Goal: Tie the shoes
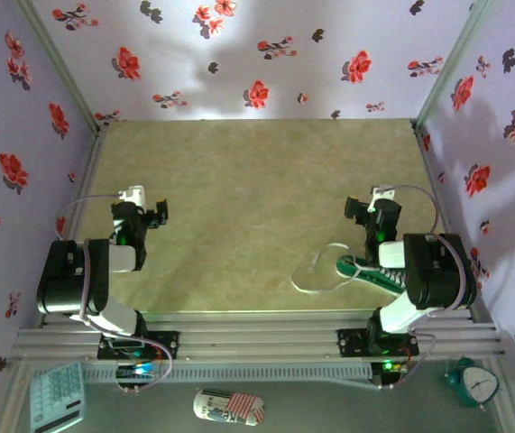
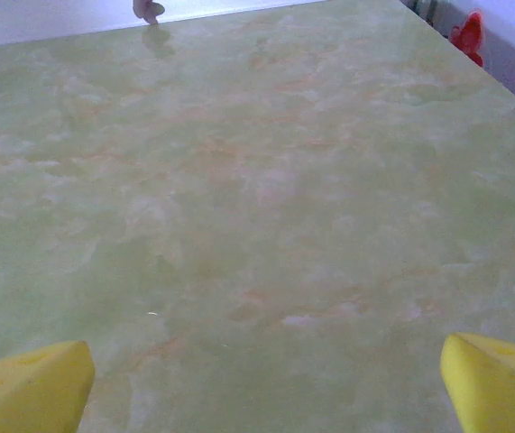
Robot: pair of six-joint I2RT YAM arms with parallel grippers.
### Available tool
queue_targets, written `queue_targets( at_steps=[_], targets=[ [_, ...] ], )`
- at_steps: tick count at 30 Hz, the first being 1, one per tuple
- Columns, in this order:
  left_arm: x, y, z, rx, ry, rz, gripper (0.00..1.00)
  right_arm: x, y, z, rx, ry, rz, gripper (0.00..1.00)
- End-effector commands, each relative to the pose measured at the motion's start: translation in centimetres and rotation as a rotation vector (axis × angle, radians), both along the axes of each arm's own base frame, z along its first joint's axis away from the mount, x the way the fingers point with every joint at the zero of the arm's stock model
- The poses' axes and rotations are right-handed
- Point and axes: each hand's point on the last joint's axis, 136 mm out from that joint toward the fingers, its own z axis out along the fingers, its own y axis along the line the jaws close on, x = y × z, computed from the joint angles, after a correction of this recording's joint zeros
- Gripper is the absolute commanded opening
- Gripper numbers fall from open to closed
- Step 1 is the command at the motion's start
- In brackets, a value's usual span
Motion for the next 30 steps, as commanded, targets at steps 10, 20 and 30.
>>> queue_targets(
  at_steps=[10, 20, 30],
  targets=[
    [0.6, 0.1, 0.8, 0.0, -0.026, -0.008, 1.0, 0.5, -0.2, 1.1, 0.01, -0.035, -0.01, 0.99],
    [0.5, 0.0, 0.9, 0.002, -0.032, -0.01, 0.99, 0.5, -0.2, 1.1, 0.003, -0.035, -0.01, 0.99],
    [-3.1, -1.9, 5.9, 0.077, -0.087, 0.056, 1.0, -2.0, 1.3, 5.2, -0.121, -0.132, -0.017, 0.99]
  ],
)
